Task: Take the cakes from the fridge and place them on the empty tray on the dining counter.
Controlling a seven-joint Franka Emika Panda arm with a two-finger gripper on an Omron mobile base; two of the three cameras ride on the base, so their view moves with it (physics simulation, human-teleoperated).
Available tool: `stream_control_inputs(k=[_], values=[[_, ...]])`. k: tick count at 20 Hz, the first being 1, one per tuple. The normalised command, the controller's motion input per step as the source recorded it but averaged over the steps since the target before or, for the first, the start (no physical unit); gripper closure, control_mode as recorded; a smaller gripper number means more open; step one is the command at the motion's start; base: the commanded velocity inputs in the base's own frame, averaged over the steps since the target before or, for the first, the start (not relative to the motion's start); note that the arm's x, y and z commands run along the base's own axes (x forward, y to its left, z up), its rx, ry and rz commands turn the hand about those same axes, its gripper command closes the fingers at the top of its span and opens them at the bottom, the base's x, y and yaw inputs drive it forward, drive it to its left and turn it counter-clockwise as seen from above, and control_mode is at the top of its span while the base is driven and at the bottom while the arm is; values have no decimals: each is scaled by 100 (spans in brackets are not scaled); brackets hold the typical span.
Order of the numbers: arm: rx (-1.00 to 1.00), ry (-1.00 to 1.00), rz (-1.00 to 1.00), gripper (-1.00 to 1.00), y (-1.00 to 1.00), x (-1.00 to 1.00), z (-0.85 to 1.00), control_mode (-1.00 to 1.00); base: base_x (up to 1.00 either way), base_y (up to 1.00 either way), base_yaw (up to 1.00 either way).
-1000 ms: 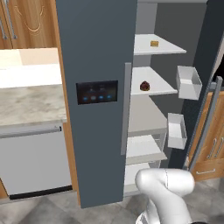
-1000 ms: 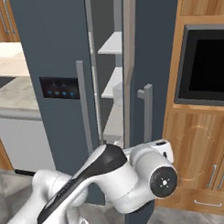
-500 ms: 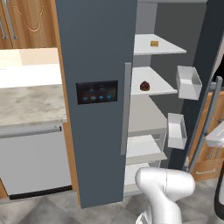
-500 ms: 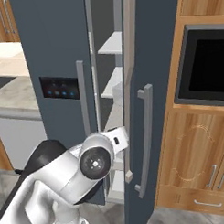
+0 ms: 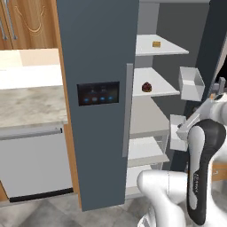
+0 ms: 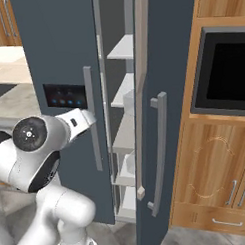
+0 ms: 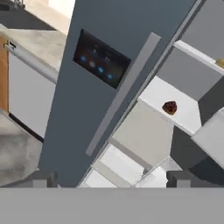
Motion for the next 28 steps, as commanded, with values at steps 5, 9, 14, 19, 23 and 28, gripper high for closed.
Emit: stream_control_inputs(k=[5,9,14,19,23,28], values=[[-45,13,-1,-100,92,44,17,-100,0,0,0],[-47,22,-2,-100,41,50,32,-100,0,0,0],[-24,18,-1,-100,-24,63,19,-100,0,0,0],[-7,26,1,-100,-82,80,-1,-100,0,0,0],[-8,20,0,-100,-67,81,-10,-100,0,0,0],[-16,9,-3,-100,-28,78,-41,-100,0,0,0]])
